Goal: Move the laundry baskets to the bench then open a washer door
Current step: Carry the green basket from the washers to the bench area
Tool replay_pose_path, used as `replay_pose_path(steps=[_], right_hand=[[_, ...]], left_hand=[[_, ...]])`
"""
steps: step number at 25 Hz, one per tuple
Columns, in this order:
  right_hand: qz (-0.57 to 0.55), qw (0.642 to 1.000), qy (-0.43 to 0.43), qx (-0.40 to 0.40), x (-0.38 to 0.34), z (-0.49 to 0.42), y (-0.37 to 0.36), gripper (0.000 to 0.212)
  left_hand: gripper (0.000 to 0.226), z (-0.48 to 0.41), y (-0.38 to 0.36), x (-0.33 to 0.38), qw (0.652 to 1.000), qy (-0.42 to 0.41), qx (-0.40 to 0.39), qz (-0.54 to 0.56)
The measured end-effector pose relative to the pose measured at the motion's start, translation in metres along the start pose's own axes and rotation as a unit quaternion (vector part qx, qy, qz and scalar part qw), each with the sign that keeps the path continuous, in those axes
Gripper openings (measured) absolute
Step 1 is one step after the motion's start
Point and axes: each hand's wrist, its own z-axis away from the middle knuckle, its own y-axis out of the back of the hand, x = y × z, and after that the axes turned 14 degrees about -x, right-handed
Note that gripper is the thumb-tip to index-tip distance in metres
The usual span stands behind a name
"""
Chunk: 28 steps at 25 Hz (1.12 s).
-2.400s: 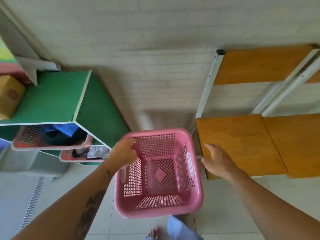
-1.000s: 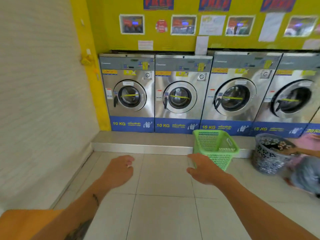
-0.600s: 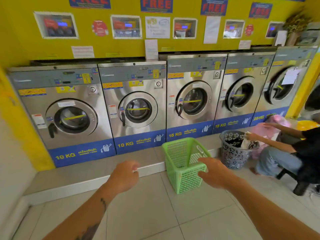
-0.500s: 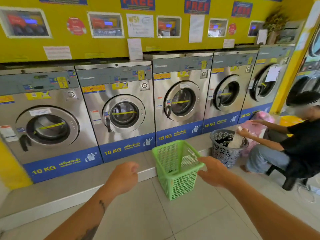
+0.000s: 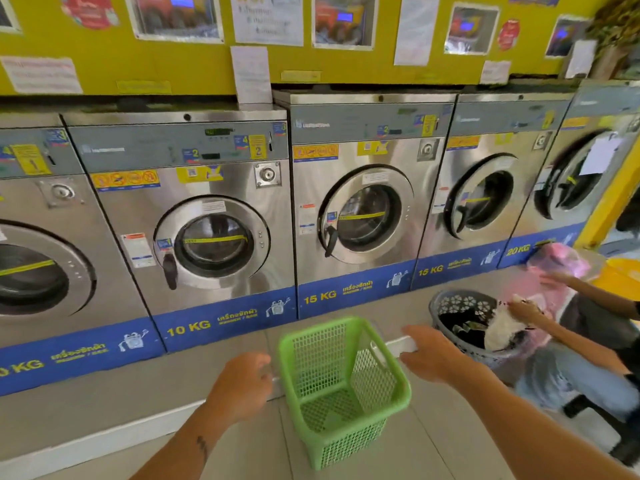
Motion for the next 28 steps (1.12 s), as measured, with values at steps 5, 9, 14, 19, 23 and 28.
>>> replay_pose_path(steps=[5,9,14,19,23,28], right_hand=[[0.018,0.999,0.004,-0.039,0.011,-0.139,0.026,0.070],[0.023,0.997,-0.022,-0.063,0.026,-0.226,0.020,0.072],[0.029,0.992,-0.081,-0.096,0.072,-0.324,-0.003,0.066],[0.039,0.993,-0.060,-0.096,0.143,-0.437,-0.081,0.072],[0.081,0.990,-0.041,-0.106,0.191,-0.497,-0.152,0.088],[0.139,0.983,-0.010,-0.118,0.219,-0.508,-0.188,0.115]], left_hand=[[0.038,-0.129,0.006,-0.005,0.999,0.022,-0.022,0.010],[0.038,-0.221,-0.004,-0.015,0.996,0.048,-0.065,0.021],[0.033,-0.310,-0.051,-0.044,0.987,0.116,-0.105,0.020],[0.075,-0.386,-0.162,-0.102,0.977,0.177,-0.112,-0.040],[0.095,-0.423,-0.241,-0.134,0.965,0.217,-0.090,-0.121],[0.112,-0.422,-0.290,-0.160,0.958,0.208,-0.068,-0.188]])
